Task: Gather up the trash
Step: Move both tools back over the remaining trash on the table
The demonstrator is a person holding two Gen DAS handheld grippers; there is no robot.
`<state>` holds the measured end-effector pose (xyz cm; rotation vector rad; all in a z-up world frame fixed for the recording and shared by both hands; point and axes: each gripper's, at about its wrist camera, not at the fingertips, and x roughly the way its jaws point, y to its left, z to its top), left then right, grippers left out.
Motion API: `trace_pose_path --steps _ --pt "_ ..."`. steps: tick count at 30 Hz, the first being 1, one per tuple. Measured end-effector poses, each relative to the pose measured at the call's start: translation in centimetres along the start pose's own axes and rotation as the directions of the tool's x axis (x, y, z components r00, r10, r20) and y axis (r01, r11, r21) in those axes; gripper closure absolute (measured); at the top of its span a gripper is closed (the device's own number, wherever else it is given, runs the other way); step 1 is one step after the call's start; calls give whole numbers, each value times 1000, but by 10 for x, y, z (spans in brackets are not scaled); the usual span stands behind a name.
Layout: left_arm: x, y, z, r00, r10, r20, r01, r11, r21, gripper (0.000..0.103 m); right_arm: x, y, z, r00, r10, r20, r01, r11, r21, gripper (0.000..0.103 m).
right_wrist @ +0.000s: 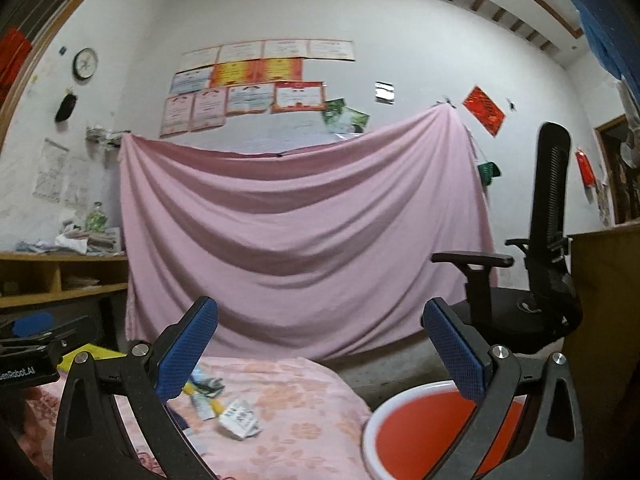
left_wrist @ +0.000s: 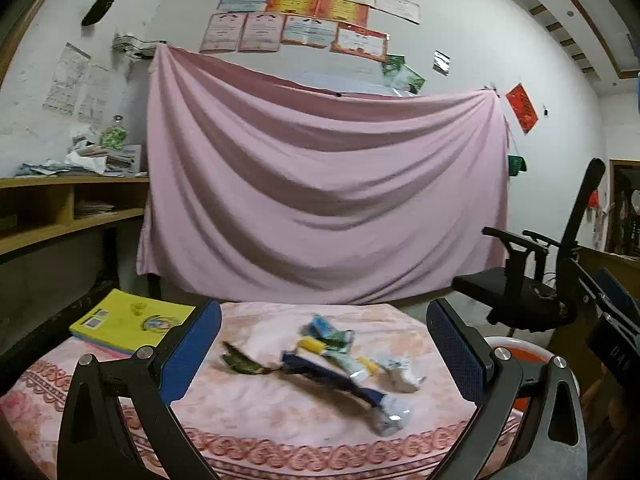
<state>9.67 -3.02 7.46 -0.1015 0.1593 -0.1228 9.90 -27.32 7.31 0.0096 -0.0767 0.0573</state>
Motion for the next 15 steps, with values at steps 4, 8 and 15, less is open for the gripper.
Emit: trace_pose_path --steps 4,8,15 --pt "-2 15 -7 1000 30 9 -30 1000 0 2 10 15 -4 999 30 -14 -30 999 -30 0" --pt "5 22 -9 999 51 5 -52 999 12 2 32 23 -11 997 45 -67 -47 999 -17 0" --pt "44 25 -17 991 53 -121 -50 998 31 2 65 28 -36 972 32 -233 -43 998 -41 0"
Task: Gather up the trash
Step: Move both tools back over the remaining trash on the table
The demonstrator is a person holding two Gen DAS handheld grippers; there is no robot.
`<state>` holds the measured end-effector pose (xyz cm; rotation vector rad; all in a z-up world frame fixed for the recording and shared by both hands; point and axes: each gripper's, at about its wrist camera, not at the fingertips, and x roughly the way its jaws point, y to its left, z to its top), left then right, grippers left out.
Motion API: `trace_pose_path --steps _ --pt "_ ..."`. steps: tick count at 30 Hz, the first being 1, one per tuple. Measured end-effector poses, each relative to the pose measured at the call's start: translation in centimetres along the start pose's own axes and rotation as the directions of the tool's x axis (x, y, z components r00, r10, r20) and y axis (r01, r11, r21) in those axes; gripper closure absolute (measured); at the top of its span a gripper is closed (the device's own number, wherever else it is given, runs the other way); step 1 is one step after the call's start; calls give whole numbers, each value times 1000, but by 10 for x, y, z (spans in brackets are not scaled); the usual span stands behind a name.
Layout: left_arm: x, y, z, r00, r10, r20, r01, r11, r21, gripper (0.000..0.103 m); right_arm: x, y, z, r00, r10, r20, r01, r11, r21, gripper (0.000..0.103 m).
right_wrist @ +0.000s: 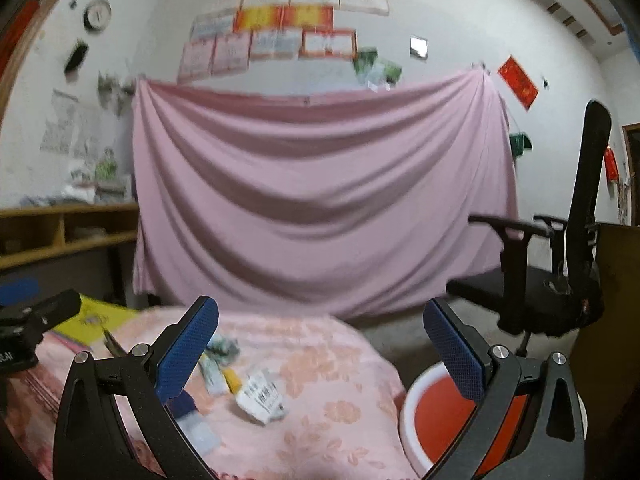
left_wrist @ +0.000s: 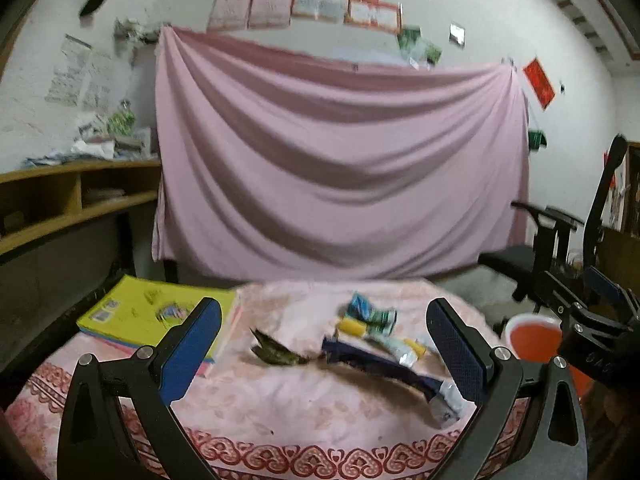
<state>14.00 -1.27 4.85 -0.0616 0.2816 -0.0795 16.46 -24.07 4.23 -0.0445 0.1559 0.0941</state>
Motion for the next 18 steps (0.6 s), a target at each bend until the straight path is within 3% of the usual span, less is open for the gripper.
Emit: trace_pose_path --steps 8,13,18 --pt "43 -12 -10 981 -70 -181 67 997 -26 5 30 -11 -11 982 74 -174 -63 996 65 1" --pt "69 -20 -13 944 -138 -301 119 990 -79 39 45 -15 -17 957 124 -262 -97 989 114 6" --pt "88 -17 -22 891 -198 -409 133 974 -182 59 58 -17 -24 927 171 -332 -127 980 151 17"
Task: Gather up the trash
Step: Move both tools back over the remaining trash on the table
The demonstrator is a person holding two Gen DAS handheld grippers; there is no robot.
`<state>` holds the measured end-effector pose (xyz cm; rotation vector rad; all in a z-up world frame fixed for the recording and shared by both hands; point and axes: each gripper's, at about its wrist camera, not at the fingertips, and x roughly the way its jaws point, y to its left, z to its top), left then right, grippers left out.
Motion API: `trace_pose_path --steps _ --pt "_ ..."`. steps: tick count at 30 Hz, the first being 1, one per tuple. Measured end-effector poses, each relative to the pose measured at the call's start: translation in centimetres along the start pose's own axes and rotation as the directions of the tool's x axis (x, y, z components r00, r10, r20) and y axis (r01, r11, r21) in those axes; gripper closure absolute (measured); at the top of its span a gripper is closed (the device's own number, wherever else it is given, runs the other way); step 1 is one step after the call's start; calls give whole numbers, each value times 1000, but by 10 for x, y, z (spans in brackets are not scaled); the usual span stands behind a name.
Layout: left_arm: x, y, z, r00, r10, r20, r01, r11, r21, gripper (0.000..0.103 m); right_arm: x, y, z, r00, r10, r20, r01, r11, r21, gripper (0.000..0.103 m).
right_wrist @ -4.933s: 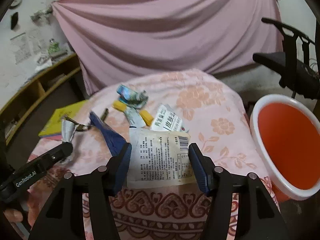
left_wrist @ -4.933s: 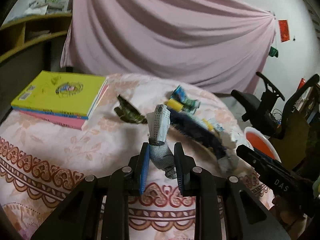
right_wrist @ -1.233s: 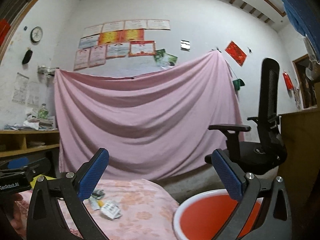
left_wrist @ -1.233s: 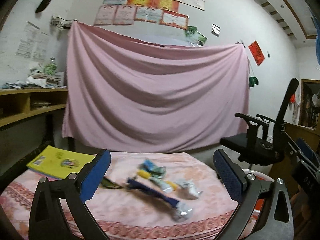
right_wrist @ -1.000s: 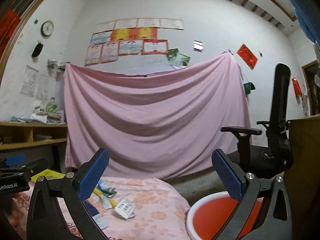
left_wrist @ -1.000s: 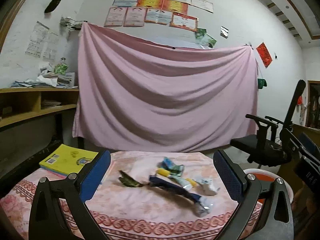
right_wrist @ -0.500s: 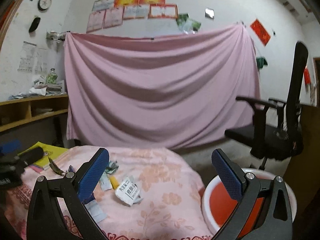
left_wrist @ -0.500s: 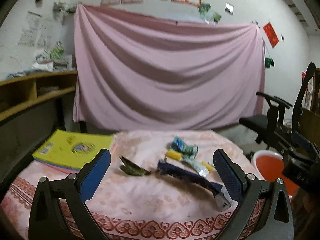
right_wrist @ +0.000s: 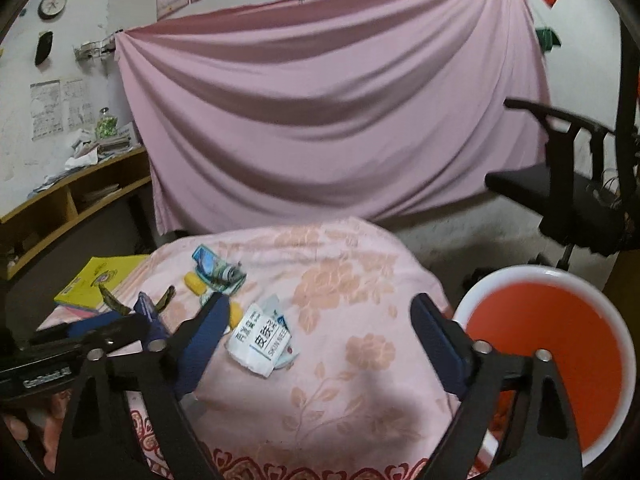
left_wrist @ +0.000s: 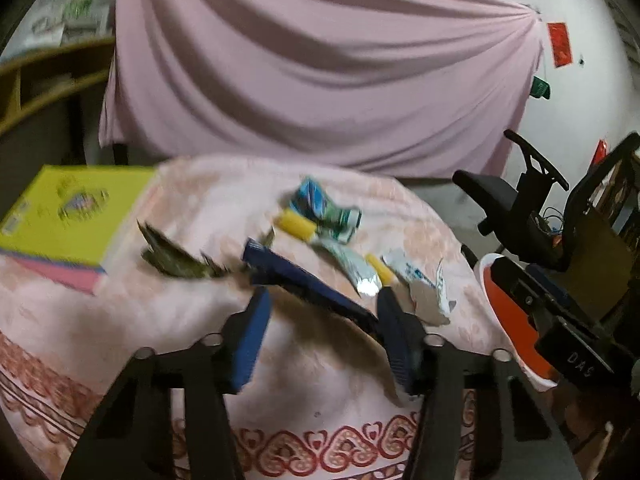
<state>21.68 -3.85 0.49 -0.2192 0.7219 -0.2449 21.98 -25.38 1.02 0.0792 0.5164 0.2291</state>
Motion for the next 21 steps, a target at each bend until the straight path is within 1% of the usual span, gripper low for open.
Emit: trace_pose_path --steps 3,6,7,8,10,13,16,21 --pt "2 3 1 999 -38 -22 37 998 -46 63 6 1 -1 999 25 -44 -25 1000 -5 22" --pt "3 4 5 996 -72 -51 68 995 -74 72 12 6 -3 995 46 -84 -47 999 -18 23" --pt "4 4 6 995 -78 -60 73 994 -83 73 14 7 -3 994 50 -96 -53 998 -22 24" --pt "5 3 8 995 -79 -67 74 993 -87 74 15 7 -4 993 53 -108 -56 998 -23 24" --pt "3 1 9 994 -81 -77 75 994 -84 79 20 7 -4 990 56 -132 -60 998 -23 26" --pt "-1 -3 9 994 -61 -90 56 996 -64 83 23 5 -5 985 67 -157 -69 998 -9 30" --pt "-1 1 8 993 -50 -105 43 997 -66 83 23 4 -6 984 73 -164 -74 997 3 31" --pt "4 12 9 986 -103 -130 83 985 -150 84 27 5 -6 980 79 -181 -81 997 1 31"
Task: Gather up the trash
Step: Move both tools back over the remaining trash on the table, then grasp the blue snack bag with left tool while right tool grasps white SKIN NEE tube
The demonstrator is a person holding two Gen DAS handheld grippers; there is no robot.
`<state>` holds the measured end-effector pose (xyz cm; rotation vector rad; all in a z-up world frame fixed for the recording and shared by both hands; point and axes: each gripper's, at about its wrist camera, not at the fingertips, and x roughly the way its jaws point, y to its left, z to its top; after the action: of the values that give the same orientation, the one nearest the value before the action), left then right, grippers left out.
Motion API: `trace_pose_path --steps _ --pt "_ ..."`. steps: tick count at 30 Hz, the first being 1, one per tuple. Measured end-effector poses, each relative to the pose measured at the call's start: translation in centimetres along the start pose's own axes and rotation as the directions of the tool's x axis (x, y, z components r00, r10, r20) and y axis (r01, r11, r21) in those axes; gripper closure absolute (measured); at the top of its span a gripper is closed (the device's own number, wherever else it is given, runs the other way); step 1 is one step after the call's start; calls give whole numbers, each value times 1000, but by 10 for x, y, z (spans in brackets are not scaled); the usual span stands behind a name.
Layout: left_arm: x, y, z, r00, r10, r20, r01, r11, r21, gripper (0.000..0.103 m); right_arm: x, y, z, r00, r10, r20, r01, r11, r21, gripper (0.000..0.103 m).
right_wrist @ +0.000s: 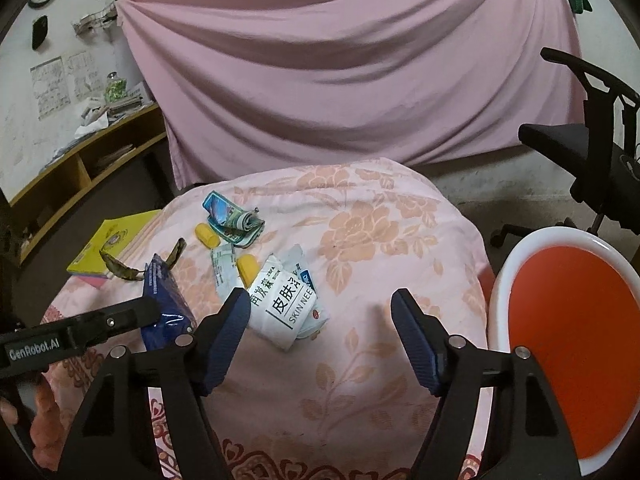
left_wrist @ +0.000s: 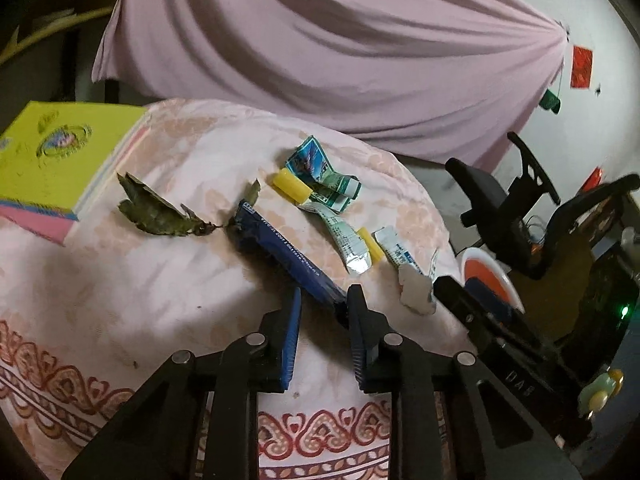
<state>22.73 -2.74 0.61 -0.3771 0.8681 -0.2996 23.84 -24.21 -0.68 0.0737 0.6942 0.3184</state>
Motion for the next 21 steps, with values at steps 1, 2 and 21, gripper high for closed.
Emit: trace_pose_path --steps 1,2,21 --pt "2 -1 1 1000 0 -9 0 1000 -2 84 1 0 0 1000 0 -5 0 1000 -2 32" --pt "4 -2 1 1000 8 -19 -8 1000 3 84 3 1 0 1000 1 -11 -1 1000 -3 33" --pt "-21 -15 -6 998 28 61 -38 983 177 98 9 10 4 997 70 -35 -71 997 -33 48"
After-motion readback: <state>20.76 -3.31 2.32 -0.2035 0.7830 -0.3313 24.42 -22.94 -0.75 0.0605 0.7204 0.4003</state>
